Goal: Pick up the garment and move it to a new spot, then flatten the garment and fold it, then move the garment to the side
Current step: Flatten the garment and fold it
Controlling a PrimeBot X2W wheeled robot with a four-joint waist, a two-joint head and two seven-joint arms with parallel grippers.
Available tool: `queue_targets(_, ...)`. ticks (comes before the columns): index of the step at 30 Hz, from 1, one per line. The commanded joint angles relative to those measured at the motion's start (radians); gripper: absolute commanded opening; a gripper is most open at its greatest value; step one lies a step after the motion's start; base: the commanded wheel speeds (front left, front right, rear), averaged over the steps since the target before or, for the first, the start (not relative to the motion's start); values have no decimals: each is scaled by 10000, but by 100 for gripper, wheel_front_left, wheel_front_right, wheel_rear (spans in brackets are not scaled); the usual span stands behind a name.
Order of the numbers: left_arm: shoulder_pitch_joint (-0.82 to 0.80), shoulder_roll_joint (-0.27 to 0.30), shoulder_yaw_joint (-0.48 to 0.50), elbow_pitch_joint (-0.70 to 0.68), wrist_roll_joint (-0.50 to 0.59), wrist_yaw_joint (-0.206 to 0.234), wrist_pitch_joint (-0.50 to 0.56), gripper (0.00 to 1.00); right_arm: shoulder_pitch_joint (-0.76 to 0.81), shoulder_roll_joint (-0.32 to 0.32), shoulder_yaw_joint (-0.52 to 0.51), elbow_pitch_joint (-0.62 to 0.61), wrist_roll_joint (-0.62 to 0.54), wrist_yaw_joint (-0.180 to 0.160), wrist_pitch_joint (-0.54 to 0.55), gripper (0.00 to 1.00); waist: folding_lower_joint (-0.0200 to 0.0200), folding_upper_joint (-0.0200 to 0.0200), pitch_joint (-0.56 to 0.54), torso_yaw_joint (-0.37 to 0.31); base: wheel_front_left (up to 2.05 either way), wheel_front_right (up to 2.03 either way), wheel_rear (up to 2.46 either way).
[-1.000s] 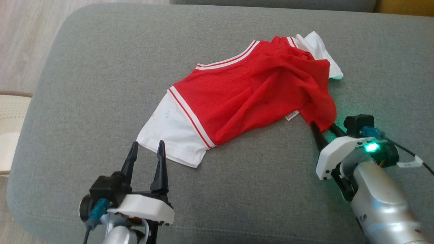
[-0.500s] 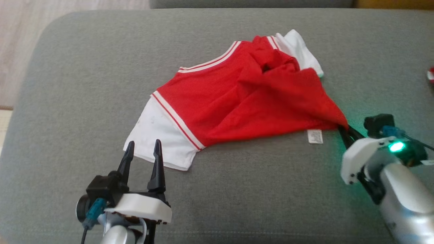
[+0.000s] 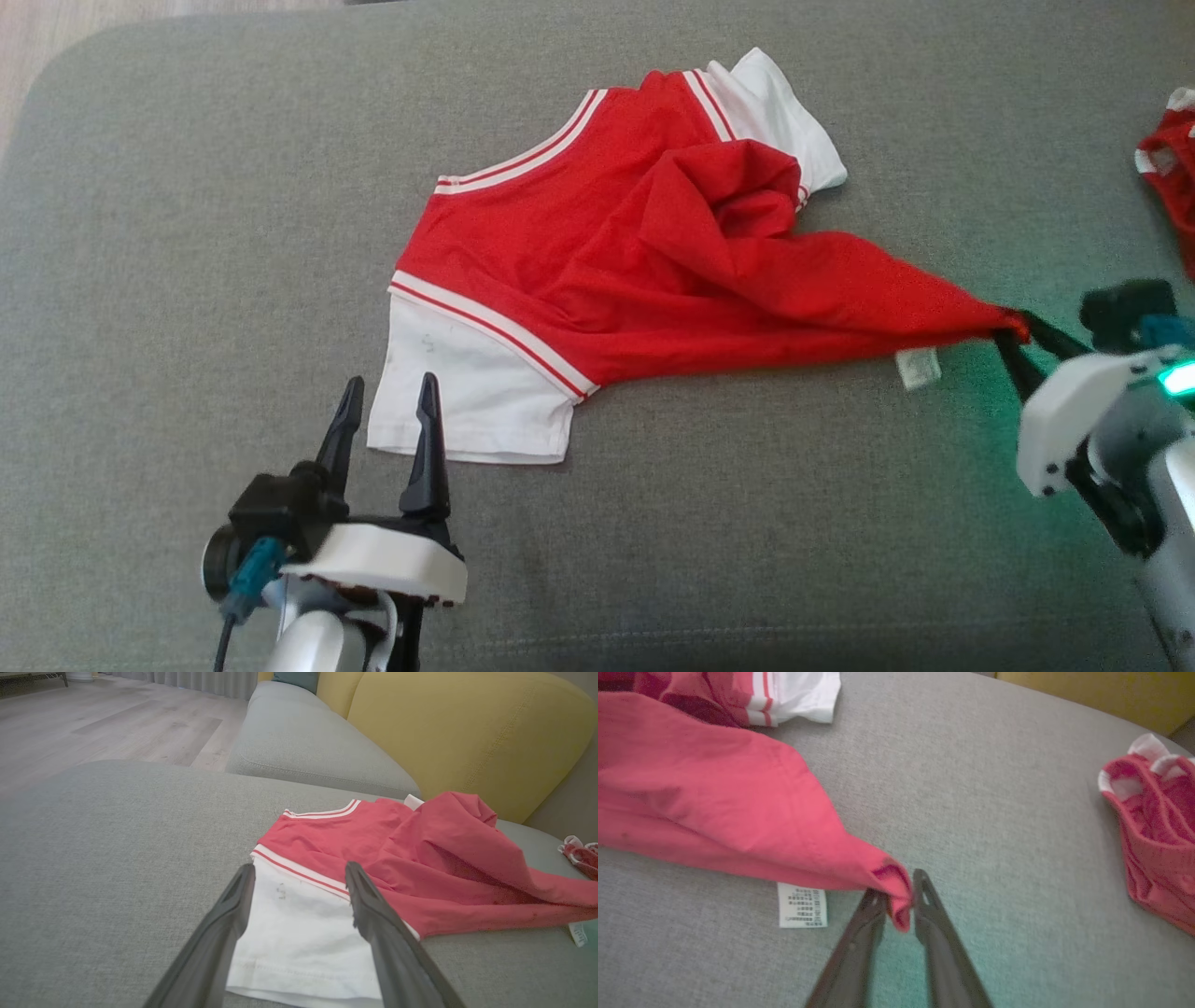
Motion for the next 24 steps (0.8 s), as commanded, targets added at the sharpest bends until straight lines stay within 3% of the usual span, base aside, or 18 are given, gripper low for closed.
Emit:
queue_targets(1,-420,-20,339,-267,100,-33,-122,100,372,-145,-186,-387,-24,65,40,100,0,0,-10,5,0,0,0)
queue_targets(10,-321,-20,493,-198,168,-48,-122,100,1037,346,-1456,-928,-404,65,-380,100,0,0,-251,-77,0,0,0)
queue_targets(17,-149,-20,543,-267,155,-12,-122,100,1358,935,-2717,-1657,-906,65,-1436,100,0,0,-675,-233,0,0,0)
queue_targets(24,-19,-20,587,-324,186,13,-122,100,1548,1554,-2350,-1869,-1221,65,-1697,100,0,0,-903,-343,0,0,0)
